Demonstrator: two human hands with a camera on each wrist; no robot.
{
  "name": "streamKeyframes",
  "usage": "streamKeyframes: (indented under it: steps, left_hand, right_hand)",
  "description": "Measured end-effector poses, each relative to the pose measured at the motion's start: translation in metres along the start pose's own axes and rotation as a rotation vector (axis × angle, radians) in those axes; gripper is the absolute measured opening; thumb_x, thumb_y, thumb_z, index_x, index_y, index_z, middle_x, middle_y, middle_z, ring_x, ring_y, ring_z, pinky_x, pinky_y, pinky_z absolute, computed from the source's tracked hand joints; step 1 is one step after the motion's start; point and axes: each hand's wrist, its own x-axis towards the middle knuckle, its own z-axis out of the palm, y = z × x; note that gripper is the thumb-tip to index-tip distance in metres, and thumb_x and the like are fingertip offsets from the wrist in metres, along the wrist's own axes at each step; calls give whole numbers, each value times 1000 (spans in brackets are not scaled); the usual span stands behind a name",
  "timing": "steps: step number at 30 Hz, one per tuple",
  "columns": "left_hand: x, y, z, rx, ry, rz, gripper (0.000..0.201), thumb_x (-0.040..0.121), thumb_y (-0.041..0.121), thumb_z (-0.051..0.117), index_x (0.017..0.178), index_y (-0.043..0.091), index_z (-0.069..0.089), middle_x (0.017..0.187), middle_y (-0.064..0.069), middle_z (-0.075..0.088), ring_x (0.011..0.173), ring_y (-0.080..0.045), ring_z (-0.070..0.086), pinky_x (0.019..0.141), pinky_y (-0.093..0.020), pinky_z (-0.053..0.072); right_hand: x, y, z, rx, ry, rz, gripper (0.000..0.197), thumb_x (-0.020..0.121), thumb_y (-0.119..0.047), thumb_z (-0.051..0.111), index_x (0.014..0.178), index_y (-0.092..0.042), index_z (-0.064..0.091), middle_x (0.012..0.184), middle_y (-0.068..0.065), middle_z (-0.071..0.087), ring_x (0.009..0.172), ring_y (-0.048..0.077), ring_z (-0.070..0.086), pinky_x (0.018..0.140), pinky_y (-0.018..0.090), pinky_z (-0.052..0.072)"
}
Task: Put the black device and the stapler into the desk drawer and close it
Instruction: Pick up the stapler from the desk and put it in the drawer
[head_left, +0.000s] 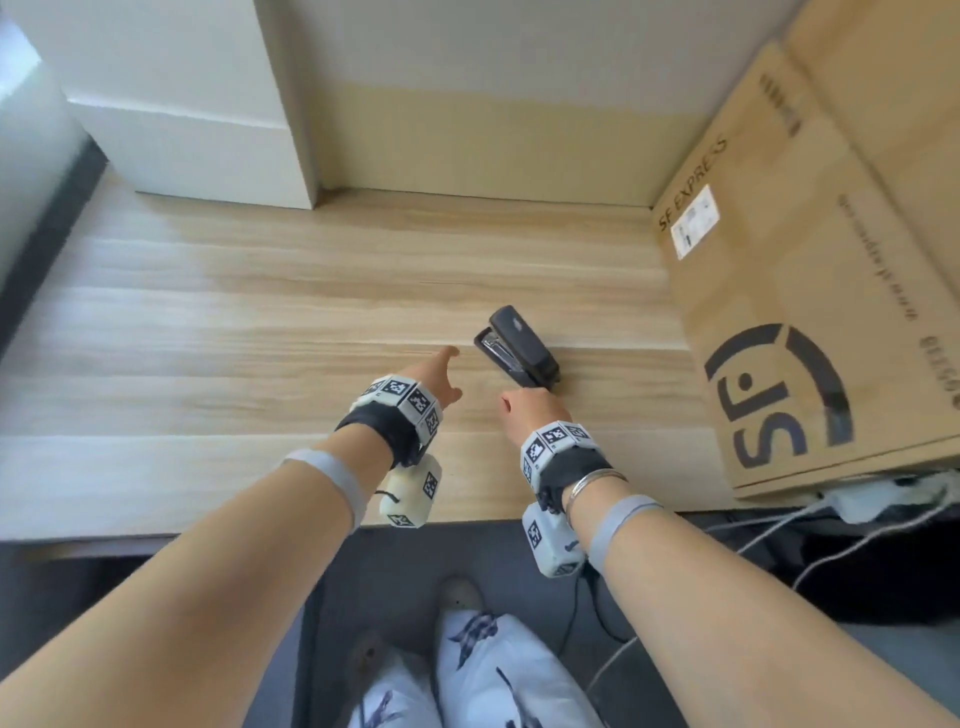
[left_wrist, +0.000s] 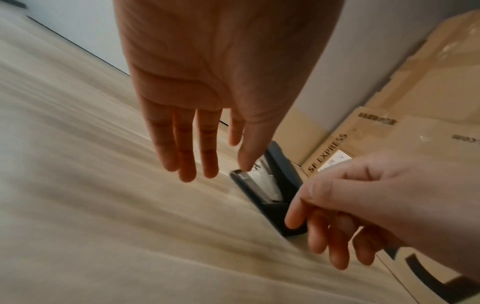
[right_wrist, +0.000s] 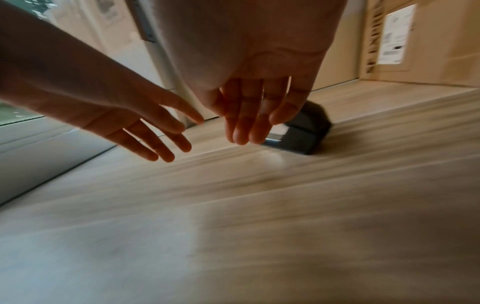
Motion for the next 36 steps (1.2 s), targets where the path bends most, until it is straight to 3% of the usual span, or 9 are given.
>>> streamKeyframes:
  steps: [6,11,17,20,23,26,30,33,36]
  left_hand:
    - [47,83,25,111,-35,120,62,97,31,38,149,40,6,69,-8,55,49,-18,47,45,-25,37]
    - [70,100,34,180,-31,75,43,98,36,34,141,31,33,124,-21,57,101,-35,62,77,-36,49]
    - [74,85,37,112,83,9,27,93,36,46,106,13,46,98,-18,51,75,-30,48,65,-33,41]
    - [72,71,33,29,149,-65,15,89,15,48,104,13,49,106,-18,41,55,-21,41,65,-31,40]
    - [65,57,31,-9,226,-71,47,82,-6,39,120,20,45,113,-19,40,52,-22,43,61,-34,43]
    - [58,51,28,-60,263,-84,76,83,-7,42,143,36,23,119,-19,44,75,-38,57,65,-34,41]
    - [62,39,28,-149,266,-201,99,83,0,55,148,40,-8,100,-15,55,90,-35,61,68,-34,40]
    - [63,33,25,-194,237,-284,64,81,6,60,137,16,31,102,-16,64,101,-35,63,72,-35,41]
    - [59,27,21,-164,251,-285,40,80,8,62,116,4,44,111,-22,65,104,-39,61,73,-36,42]
  right_hand:
    - [20,69,-19,78,-4,134,32,97,-17,35,100,-10,66,106,19,67,78,25,49,68,28,36]
    - [32,90,-22,103,-16,166,27,96,-16,36,84,-16,59,96,18,66,75,27,50,67,28,38]
    - [45,85,-19,151,-10,152,28,94,-15,36,81,-14,60,79,12,53,71,28,51,64,28,38]
    - [51,76,-18,157,9,124,31,92,-14,37,90,-8,67,78,12,55,69,29,50,62,27,37]
    - [56,68,-16,144,16,88,33,94,-16,38,96,-7,69,86,19,65,69,29,50,62,27,37]
    - [58,61,-13,139,32,55,32,94,-17,38,95,-7,69,97,20,70,69,28,50,62,27,36]
    - [59,52,-7,124,19,13,33,95,-17,38,97,-7,69,100,20,69,70,28,50,63,28,37]
    - [57,50,-6,111,14,1,33,95,-16,37,96,-6,69,100,20,69,70,28,50,63,28,37]
    - [55,47,-5,94,19,-1,33,94,-16,37,98,-6,69,90,20,65,70,28,49,63,28,36]
